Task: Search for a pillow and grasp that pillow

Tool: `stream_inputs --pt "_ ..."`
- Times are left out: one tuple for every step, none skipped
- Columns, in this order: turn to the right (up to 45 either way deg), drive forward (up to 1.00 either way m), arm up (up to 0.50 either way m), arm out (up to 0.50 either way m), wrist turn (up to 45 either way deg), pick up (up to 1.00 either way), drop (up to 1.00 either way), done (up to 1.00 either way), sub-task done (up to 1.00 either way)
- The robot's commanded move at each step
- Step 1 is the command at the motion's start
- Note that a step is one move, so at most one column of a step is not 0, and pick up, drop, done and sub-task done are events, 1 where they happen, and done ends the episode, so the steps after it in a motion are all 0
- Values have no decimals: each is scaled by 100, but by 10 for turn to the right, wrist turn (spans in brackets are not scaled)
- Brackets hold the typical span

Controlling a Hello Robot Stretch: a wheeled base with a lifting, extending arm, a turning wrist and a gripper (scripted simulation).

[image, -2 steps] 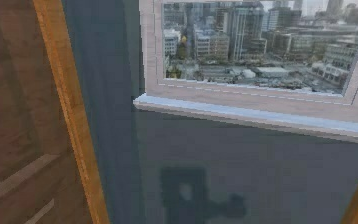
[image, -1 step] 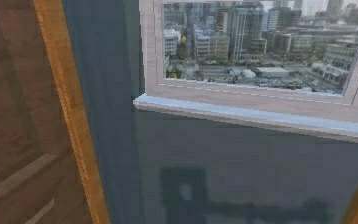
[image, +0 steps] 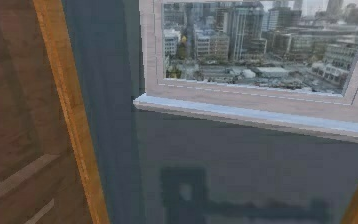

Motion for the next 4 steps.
stream_inputs --pt "0 0 0 0 450 0 0 0 0" --pt "0 0 0 0 450 0 0 0 0" --pt "0 0 0 0 450 0 0 0 0" --pt "0 0 0 0 180 0 0 0 0"
